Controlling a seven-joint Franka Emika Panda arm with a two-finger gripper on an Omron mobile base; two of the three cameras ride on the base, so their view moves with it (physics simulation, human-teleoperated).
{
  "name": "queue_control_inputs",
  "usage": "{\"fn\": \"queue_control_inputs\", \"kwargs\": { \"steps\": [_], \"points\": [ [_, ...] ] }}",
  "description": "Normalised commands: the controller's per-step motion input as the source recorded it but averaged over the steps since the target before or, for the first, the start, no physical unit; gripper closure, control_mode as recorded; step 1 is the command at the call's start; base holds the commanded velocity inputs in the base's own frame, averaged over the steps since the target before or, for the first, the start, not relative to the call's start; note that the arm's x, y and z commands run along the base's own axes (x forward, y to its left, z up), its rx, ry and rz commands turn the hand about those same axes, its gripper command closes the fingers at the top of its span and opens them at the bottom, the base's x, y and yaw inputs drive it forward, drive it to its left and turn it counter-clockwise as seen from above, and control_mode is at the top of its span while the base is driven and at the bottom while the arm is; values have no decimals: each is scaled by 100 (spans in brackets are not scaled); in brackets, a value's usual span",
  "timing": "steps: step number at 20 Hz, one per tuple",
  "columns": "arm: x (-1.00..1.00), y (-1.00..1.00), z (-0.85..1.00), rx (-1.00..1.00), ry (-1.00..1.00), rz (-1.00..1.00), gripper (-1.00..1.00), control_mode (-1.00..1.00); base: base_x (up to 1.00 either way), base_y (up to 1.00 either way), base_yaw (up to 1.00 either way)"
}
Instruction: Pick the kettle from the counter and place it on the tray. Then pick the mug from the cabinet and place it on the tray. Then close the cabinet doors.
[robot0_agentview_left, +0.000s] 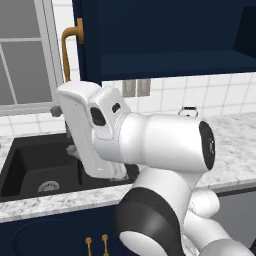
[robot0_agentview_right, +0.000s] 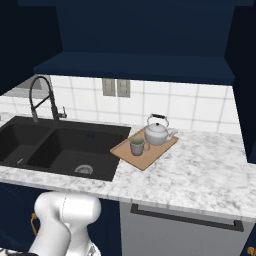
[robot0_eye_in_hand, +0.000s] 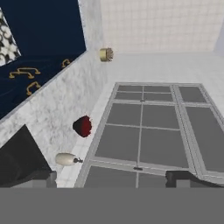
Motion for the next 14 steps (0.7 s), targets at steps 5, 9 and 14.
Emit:
{"fn": "queue_control_inputs", "kwargs": {
  "steps": [5, 9, 14],
  "points": [
    [52, 14, -1, 0, 12, -15, -100, -100, 0, 0, 0],
    [65, 7, -2, 0, 8, -16, -100, -100, 0, 0, 0],
    [61, -3, -4, 0, 3, -20, -100, -100, 0, 0, 0]
  ]
}}
